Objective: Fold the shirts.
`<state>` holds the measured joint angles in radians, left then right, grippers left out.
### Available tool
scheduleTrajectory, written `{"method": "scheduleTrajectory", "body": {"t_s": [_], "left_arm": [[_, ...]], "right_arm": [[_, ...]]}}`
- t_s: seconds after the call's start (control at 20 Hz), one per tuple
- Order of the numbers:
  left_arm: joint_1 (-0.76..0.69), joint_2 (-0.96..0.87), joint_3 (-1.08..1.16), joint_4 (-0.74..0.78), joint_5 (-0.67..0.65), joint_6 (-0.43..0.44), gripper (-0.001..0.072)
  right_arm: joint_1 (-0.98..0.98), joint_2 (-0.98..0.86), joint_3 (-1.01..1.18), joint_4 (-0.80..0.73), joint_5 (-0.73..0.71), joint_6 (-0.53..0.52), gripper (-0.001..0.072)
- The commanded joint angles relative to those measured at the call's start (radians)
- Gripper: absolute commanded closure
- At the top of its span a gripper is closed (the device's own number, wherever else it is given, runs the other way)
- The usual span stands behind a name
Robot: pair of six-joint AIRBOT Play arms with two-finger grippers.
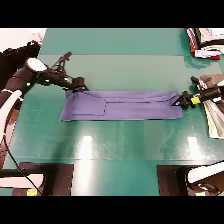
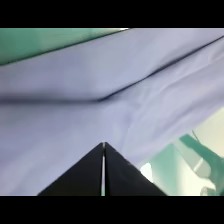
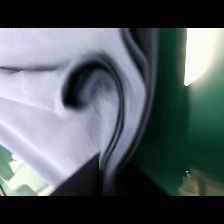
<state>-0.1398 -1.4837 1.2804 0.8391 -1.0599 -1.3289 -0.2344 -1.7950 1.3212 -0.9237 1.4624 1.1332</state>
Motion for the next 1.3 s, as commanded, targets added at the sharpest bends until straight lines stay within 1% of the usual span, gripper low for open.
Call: {"method": "scheduleTrajectory", "body": {"t_s": [0.0,0.15,0.3,0.4,0.5,0.55,0.7,1.05,1.15,1.25], "left_arm": [[-0.128,-0.042,0.008,-0.001,0.14,-0.063,0.068],[-0.232,-0.126,0.049,-0.002,0.171,-0.065,0.068],[-0.317,-0.248,0.149,-0.002,0.169,-0.089,0.068],[-0.358,-0.312,0.218,-0.001,0.16,-0.113,0.068],[-0.385,-0.36,0.271,-0.002,0.149,-0.119,0.068],[-0.387,-0.371,0.278,-0.002,0.154,-0.137,0.068],[-0.39,-0.377,0.278,0.003,0.159,-0.14,0.068],[-0.389,-0.375,0.278,0.022,0.159,-0.137,0.068],[-0.361,-0.356,0.279,0.026,0.139,-0.138,0.068],[-0.303,-0.31,0.279,0.053,0.104,-0.137,0.0679]], "right_arm": [[0.056,0.004,0.068,0.016,0.039,-0.035,0.0694],[0.084,0.088,0.119,0.017,0.056,-0.03,0.0694],[0.143,0.203,0.168,0.04,0.081,0.046,0.0694],[0.19,0.27,0.214,0.145,0.079,0.057,0.0694],[0.238,0.306,0.277,0.227,0.07,0.105,0.0694],[0.267,0.314,0.313,0.227,0.07,0.125,0.0694],[0.364,0.315,0.407,0.225,0.066,0.17,0.0694],[0.56,0.315,0.479,0.226,-0.028,0.188,0.0694],[0.608,0.313,0.479,0.226,-0.068,0.187,0.0694],[0.657,0.306,0.479,0.227,-0.108,0.187,0.0694]]}}
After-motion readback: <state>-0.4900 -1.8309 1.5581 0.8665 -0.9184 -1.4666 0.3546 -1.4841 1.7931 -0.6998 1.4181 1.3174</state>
